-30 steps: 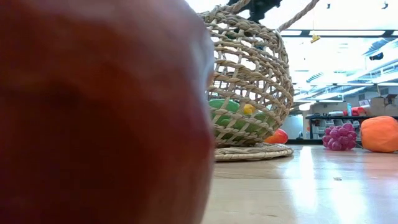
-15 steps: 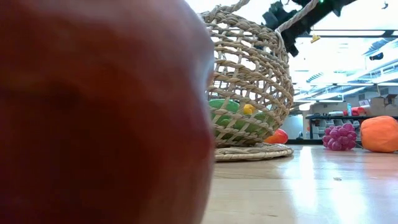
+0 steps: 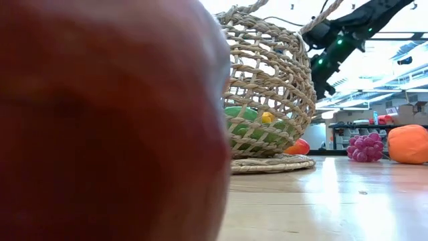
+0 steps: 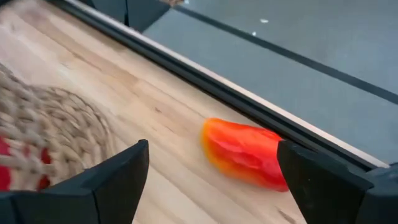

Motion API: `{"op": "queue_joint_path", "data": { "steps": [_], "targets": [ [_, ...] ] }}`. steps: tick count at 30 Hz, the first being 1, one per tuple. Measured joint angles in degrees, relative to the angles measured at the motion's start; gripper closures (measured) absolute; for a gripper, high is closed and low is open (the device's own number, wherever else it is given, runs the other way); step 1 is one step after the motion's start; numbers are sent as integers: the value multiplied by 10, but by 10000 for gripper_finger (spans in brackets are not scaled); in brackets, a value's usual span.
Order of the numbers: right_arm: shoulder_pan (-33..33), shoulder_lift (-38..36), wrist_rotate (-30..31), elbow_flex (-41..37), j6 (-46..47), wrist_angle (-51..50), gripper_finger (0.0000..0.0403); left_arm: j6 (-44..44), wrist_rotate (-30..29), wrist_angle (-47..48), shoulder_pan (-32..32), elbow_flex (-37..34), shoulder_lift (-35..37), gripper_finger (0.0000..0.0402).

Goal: Build produce basket
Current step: Put the mango into the basket

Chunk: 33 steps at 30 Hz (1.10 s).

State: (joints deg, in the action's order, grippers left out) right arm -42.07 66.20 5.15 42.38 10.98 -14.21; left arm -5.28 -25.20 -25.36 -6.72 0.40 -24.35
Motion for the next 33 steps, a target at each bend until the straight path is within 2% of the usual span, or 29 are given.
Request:
{"op": "queue_joint_path", "data": {
  "steps": [5,10,19,24,33],
  "targets": [
    [-36,65,-35,34,-39,-5,36,0,0,0,0,0,0,200],
    [-59,142,-48,96,-77,-49,29,0,0,0,0,0,0,196],
    [-78,269,-65,184,-199,-133,29,0,0,0,0,0,0,201],
    [-78,316,-60,223,-244,-173,30,0,0,0,0,0,0,196],
    [-78,357,-1,232,-319,-182,31,0,0,0,0,0,0,202]
  ]
}}
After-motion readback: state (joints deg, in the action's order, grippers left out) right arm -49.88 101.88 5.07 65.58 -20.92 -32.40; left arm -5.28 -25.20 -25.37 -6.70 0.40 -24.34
